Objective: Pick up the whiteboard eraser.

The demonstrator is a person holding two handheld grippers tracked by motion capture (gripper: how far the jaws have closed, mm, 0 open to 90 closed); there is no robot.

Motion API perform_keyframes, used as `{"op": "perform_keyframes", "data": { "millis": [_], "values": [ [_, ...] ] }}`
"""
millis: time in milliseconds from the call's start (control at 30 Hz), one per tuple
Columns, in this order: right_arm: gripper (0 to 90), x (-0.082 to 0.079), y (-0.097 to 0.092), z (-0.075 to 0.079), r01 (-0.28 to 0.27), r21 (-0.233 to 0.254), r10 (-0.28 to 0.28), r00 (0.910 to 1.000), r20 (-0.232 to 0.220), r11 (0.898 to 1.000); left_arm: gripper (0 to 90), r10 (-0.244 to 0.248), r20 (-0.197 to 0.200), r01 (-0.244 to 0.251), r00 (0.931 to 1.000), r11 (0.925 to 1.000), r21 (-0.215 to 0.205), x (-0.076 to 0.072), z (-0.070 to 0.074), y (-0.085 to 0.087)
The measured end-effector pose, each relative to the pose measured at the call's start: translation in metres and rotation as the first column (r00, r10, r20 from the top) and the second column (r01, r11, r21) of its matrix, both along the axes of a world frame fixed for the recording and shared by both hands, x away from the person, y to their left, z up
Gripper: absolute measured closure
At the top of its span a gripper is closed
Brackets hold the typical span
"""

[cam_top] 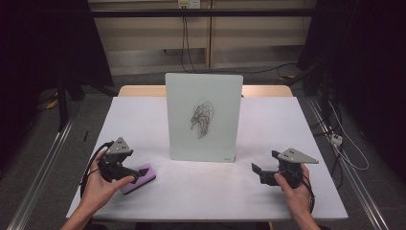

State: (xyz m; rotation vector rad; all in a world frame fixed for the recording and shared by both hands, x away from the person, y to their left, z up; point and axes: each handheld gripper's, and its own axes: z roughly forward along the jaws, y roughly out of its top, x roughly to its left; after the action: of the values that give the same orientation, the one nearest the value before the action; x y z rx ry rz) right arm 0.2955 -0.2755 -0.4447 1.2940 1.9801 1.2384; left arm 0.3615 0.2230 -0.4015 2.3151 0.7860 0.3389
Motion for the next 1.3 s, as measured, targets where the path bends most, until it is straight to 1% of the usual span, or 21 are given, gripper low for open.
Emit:
{"op": "perform_keyframes", "data": {
  "millis": [67, 133, 200, 300, 367, 400, 533, 600, 667, 733, 767, 833, 900, 933, 1000, 1100, 1133, 1167, 1233, 1267, 1300],
  "values": [
    [7.7, 0.0, 0.001, 0.0, -0.002, -0.002, 0.002, 1.0, 0.001, 1.0, 9.4, -0.024, -0.024, 0.025, 0.9994, 0.9995, 0.021, 0.003, 0.001, -0.001],
    [7.7, -0.001, 0.001, 0.0, -0.002, -0.002, 0.002, 1.0, 0.002, 1.0, 9.4, -0.035, -0.037, 0.036, 0.9987, 0.9981, 0.05, 0.004, 0.001, -0.002],
    [7.7, -0.001, 0.001, 0.0, 0.002, 0.0, -0.002, 1.0, 0.0, 1.0, 8.1, -0.037, -0.039, 0.039, 0.9986, 0.9973, 0.062, 0.004, 0.0, -0.003],
    [7.7, 0.0, 0.0, -0.001, -0.001, 0.002, 0.001, 1.0, 0.001, 1.0, 9.6, -0.064, -0.067, 0.069, 0.9957, 0.9956, 0.064, 0.002, -0.003, -0.002],
    [7.7, 0.0, -0.001, -0.001, -0.003, 0.003, 0.003, 1.0, -0.001, 1.0, 13.1, -0.071, -0.069, 0.076, 0.9951, 0.9947, 0.069, 0.001, -0.004, -0.002],
    [7.7, 0.0, -0.001, -0.001, -0.003, 0.001, 0.003, 1.0, -0.002, 1.0, 15.0, -0.077, -0.086, 0.083, 0.9932, 0.9944, 0.065, -0.001, -0.007, -0.001],
    [7.7, 0.0, -0.001, -0.001, 0.002, 0.002, -0.002, 1.0, -0.003, 1.0, 17.6, -0.081, -0.098, 0.089, 0.9919, 0.993, 0.077, -0.004, -0.01, 0.002],
    [7.7, 0.0, 0.0, -0.001, 0.005, 0.006, -0.004, 1.0, -0.004, 1.0, 19.9, -0.076, -0.107, 0.084, 0.9913, 0.9939, 0.071, -0.007, -0.012, 0.004],
    [7.7, 0.0, 0.0, -0.002, -0.001, 0.013, 0.001, 0.9999, -0.015, 1.0, 20.2, -0.075, -0.107, 0.085, 0.9914, 0.992, 0.093, -0.008, -0.014, 0.007],
    [7.7, 0.0, 0.001, -0.002, -0.002, 0.014, 0.002, 0.9998, -0.02, 1.0, 19.2, -0.054, -0.1, 0.066, 0.9935, 0.9911, 0.116, -0.01, -0.016, 0.009],
    [7.7, 0.001, 0.001, -0.002, -0.006, 0.01, 0.006, 0.9998, -0.017, 1.0, 17.5, -0.06, -0.106, 0.071, 0.9926, 0.9916, 0.108, -0.01, -0.018, 0.009],
    [7.7, 0.001, 0.002, -0.002, -0.011, 0.004, 0.011, 0.9998, -0.016, 1.0, 20.9, -0.064, -0.125, 0.077, 0.9901, 0.9917, 0.103, -0.011, -0.02, 0.009],
    [7.7, 0.002, 0.002, -0.003, -0.011, 0.006, 0.011, 0.9997, -0.021, 1.0, 21.8, -0.079, -0.131, 0.092, 0.9882, 0.9903, 0.104, -0.011, -0.022, 0.007],
    [7.7, 0.003, 0.002, -0.004, -0.009, 0.005, 0.009, 0.9997, -0.023, 1.0, 24.5, -0.08, -0.13, 0.095, 0.9883, 0.9893, 0.111, -0.011, -0.021, 0.006],
    [7.7, 0.003, 0.002, -0.003, -0.011, 0.002, 0.011, 0.9998, -0.019, 1.0, 28.6, -0.092, -0.14, 0.107, 0.9859, 0.9892, 0.1, -0.011, -0.021, 0.004],
    [7.7, 0.003, 0.002, -0.003, -0.012, 0.002, 0.012, 0.9998, -0.017, 1.0, 32.1, -0.105, -0.145, 0.122, 0.9839, 0.9858, 0.115, -0.011, -0.02, 0.002],
    [7.7, 0.002, 0.003, -0.002, -0.011, -0.004, 0.011, 0.9998, -0.014, 1.0, 34.2, -0.108, -0.161, 0.125, 0.981, 0.9866, 0.104, -0.011, -0.021, 0.001],
    [7.7, 0.002, 0.003, -0.002, -0.011, -0.004, 0.011, 0.9998, -0.014, 1.0, 33.6, -0.108, -0.161, 0.125, 0.981, 0.9866, 0.104, -0.011, -0.021, 0.001],
    [7.7, 0.002, 0.004, -0.002, -0.014, -0.015, 0.014, 0.9999, -0.01, 1.0, 36.6, -0.092, -0.163, 0.112, 0.9823, 0.9866, 0.119, -0.011, -0.022, 0.001],
    [7.7, 0.002, 0.004, -0.002, -0.014, -0.015, 0.014, 0.9999, -0.01, 1.0, 36.6, -0.095, -0.172, 0.118, 0.9805, 0.9846, 0.129, -0.011, -0.021, 0.002],
    [7.7, 0.002, 0.004, -0.002, -0.015, -0.014, 0.015, 0.9998, -0.011, 1.0, 38.3, -0.093, -0.17, 0.116, 0.9811, 0.984, 0.135, -0.011, -0.022, 0.002]
  ]
}}
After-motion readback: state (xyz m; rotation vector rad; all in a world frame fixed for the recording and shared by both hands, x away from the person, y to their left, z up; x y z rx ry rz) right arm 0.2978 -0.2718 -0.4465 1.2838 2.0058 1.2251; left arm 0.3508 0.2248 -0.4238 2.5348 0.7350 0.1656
